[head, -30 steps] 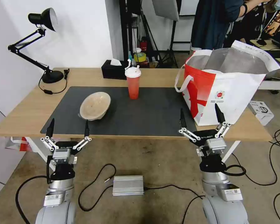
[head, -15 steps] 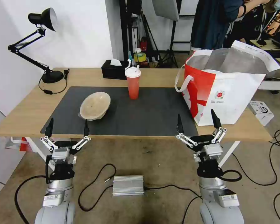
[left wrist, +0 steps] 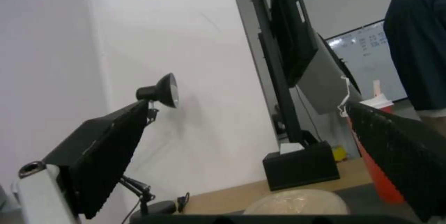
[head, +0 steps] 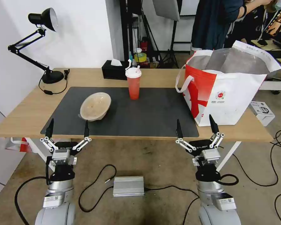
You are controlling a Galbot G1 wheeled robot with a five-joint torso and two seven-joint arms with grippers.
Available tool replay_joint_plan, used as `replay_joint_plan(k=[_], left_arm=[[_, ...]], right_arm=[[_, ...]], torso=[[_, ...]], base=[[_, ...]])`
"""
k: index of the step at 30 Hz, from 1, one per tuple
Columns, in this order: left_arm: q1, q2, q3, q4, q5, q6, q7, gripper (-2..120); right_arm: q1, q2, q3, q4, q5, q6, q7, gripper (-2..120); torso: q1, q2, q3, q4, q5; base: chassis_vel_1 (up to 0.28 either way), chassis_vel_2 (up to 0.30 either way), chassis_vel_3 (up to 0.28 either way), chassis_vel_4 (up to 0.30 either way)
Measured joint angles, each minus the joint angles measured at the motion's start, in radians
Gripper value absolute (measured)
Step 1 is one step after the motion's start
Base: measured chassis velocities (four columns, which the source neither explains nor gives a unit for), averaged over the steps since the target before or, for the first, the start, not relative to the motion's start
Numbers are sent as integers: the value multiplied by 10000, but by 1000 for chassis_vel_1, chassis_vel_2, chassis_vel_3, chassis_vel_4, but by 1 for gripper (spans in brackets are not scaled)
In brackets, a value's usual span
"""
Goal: Pick up the trash from the table and place it into the takeout bag.
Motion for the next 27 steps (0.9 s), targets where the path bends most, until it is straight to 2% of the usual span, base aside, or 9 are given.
replay_joint_plan(k=[16, 27], left_arm=[[35, 0, 38, 19, 50, -22, 5, 100], [133, 0, 73, 25, 156, -96, 4, 100]], right_arm=[[350, -267, 3, 177, 322, -474, -209, 100], [937, -770, -108, 28, 951, -1129, -732, 100]], torso=[[1, 0, 0, 0, 1], [0, 0, 0, 0, 1]], base=[[0, 0, 0, 0], [0, 0, 0, 0]])
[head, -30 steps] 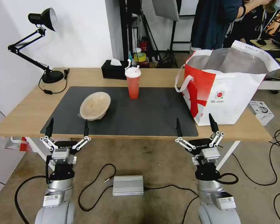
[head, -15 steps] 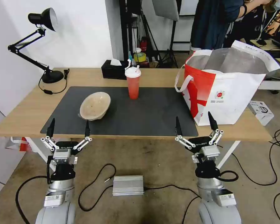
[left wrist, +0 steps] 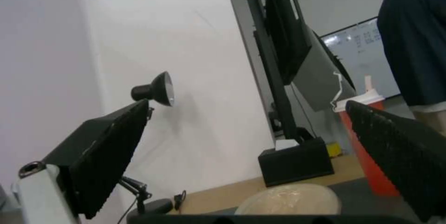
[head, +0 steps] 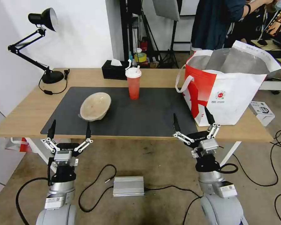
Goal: Pick up the trash from the table and place it into the takeout bag.
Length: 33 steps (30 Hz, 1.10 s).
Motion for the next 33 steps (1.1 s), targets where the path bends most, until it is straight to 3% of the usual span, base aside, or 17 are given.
replay_joint_plan(k=[10, 19, 33], left_arm=[[102, 0, 10, 0, 119, -102, -6, 100], [148, 0, 49, 5, 241, -160, -13, 100], [183, 0, 19, 5, 286, -218, -26, 100]], right_arm=[[544, -552, -285, -99, 494, -771, -268, 100], [1108, -1224, -366, 30, 1610, -1913, -621, 100], [1903, -1949, -376, -134, 3016, -2921, -1098, 100]], torso=[[0, 0, 0, 0, 0], [0, 0, 0, 0, 0], [-2, 0, 0, 0, 0]], base=[[0, 0, 0, 0], [0, 0, 0, 0], [0, 0, 0, 0]])
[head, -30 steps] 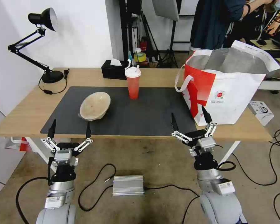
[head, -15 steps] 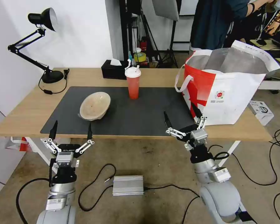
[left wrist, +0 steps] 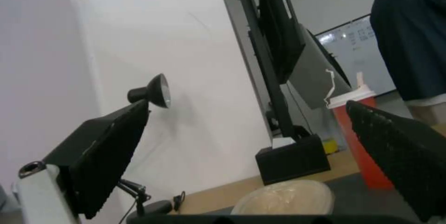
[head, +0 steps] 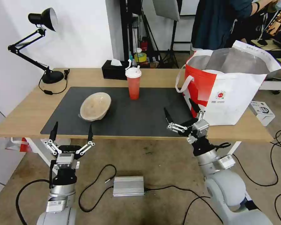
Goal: Pick up the trash from the table and place it into the takeout bag.
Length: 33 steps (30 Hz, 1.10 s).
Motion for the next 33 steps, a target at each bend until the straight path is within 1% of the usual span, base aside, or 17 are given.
replay_joint_plan(k=[4, 7, 8, 12, 21, 33], left_arm=[[-7, 0, 1, 8, 43, -10, -3, 100], [-24, 0, 5, 27, 83, -11, -4, 100], [-24, 0, 5, 27, 83, -11, -4, 100], [-41, 0, 9, 65, 119, -17, -5, 100], [-76, 0, 6, 130, 158, -34, -5, 100], [-101, 0, 32, 236, 238, -90, -7, 100]], right_arm=[[242, -125, -87, -37, 243, -267, -102, 100], [510, -325, -183, -46, 558, -723, -270, 100], [510, -325, -183, -46, 558, -723, -270, 100], [941, -547, -338, -141, 783, -1230, -392, 100], [1586, -747, -599, -354, 1037, -1791, -433, 100], [2352, -1012, -850, -581, 1423, -2223, -429, 100]], torso=[[1, 0, 0, 0, 0], [0, 0, 0, -1, 0], [0, 0, 0, -1, 0], [0, 0, 0, 1, 0], [1, -1, 0, 0, 0], [1, 0, 0, 0, 0]], base=[[0, 0, 0, 0], [0, 0, 0, 0], [0, 0, 0, 0], [0, 0, 0, 0], [0, 0, 0, 0], [0, 0, 0, 0]])
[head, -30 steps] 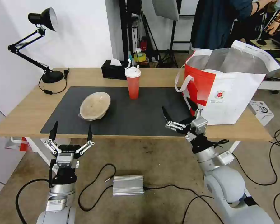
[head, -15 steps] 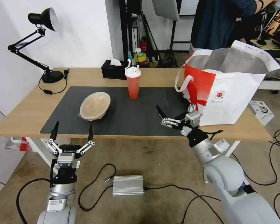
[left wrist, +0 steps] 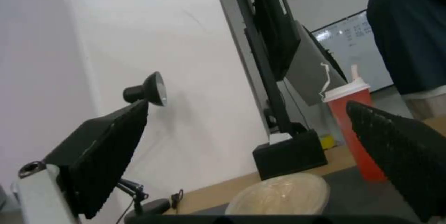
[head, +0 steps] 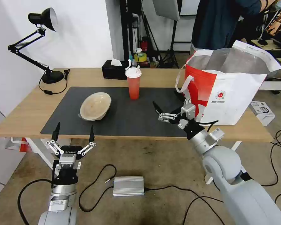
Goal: Pick up the trash from the table and place it into the takeout bag.
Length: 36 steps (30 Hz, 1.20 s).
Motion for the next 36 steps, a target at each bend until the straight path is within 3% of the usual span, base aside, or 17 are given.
replay_joint_plan(k=[36], left_arm=[[-75, 0, 5, 187, 154, -17, -20, 100]], right_arm=[[1866, -81, -1352, -1522, 487, -289, 62, 100]], torso=[[0, 0, -1, 0, 0]], base=[[0, 0, 0, 0]])
